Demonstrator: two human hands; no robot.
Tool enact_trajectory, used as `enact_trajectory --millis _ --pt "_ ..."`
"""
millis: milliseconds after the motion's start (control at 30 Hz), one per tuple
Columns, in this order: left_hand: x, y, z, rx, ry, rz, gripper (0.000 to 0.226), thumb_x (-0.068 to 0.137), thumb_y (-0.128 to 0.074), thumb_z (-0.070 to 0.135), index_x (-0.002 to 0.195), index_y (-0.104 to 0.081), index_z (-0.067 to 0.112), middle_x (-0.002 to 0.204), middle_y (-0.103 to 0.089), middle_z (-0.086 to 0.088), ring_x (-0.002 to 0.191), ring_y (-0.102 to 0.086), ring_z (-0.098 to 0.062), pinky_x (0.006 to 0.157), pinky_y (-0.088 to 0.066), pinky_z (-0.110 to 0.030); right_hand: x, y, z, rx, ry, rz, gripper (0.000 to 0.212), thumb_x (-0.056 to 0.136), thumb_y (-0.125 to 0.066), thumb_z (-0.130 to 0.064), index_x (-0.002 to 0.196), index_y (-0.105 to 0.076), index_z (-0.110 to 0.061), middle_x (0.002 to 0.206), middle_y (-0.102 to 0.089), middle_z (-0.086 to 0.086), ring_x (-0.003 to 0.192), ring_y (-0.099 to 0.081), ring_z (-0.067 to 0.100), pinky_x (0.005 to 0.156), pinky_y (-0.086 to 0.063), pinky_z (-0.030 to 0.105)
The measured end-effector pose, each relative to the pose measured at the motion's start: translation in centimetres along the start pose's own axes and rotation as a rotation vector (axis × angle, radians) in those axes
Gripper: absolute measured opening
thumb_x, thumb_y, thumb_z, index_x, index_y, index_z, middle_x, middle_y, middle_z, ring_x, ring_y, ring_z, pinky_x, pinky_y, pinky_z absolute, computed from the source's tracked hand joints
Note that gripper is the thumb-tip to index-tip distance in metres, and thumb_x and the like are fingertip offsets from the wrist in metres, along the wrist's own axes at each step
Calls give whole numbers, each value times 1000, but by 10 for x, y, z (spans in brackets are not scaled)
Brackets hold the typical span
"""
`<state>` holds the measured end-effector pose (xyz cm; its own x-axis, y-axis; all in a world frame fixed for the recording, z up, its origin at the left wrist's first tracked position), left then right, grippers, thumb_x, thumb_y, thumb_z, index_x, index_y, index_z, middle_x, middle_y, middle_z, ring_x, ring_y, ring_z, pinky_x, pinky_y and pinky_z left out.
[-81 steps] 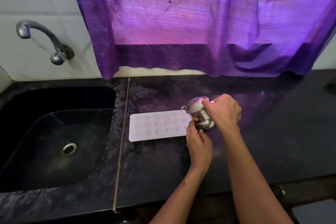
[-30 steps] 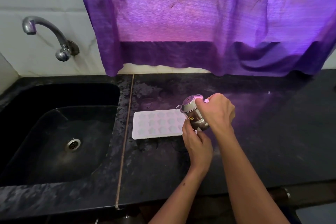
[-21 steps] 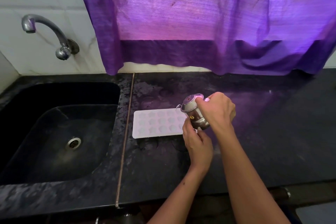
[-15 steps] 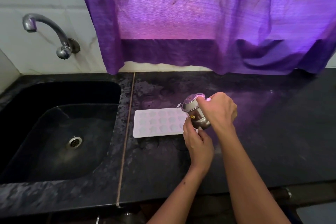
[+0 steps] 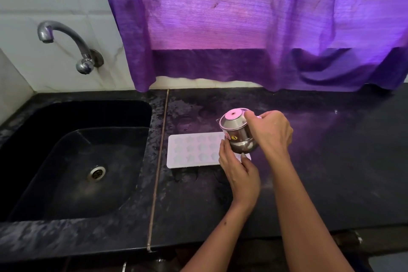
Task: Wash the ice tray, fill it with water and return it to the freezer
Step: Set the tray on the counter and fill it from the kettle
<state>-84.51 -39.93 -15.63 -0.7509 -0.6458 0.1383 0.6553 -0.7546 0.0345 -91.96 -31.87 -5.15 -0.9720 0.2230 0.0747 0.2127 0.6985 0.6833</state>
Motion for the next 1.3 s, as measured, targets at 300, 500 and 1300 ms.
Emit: enact_trajectory --millis 300,500,1300 --pt "0 3 -11 -44 73 -9 68 79 -36 9 146 -27 7 148 -33 -9 137 -35 -23 111 -32 -43 -3 -19 -11 -110 73 -22 38 83 -57 -44 71 -67 -10 66 -59 1 66 -52 23 55 -31 26" --pt "0 3 -14 -38 94 -11 68 79 -36 11 146 -28 5 146 -35 -12 134 -37 -27 109 -33 -45 -2 -24 -14 -155 85 -23 36 81 -57 -45 73 -67 -11 75 -64 5 74 -56 29 61 -36 29" --pt "0 4 -15 -47 100 -11 67 80 -40 16 146 -29 7 145 -36 -11 133 -38 -28 107 -35 -47 -5 -27 -17 -195 119 -20 36 82 -58 -43 70 -64 -10 69 -60 4 70 -55 26 57 -34 27"
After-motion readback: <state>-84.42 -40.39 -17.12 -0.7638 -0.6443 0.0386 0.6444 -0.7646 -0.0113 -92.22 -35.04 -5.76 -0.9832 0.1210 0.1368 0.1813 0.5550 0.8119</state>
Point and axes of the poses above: each hand's wrist, its own x-axis towards the middle knuckle, its own y-axis out of the back of the hand, z = x × y, the point moved 7 cm from there along x, towards the middle knuckle
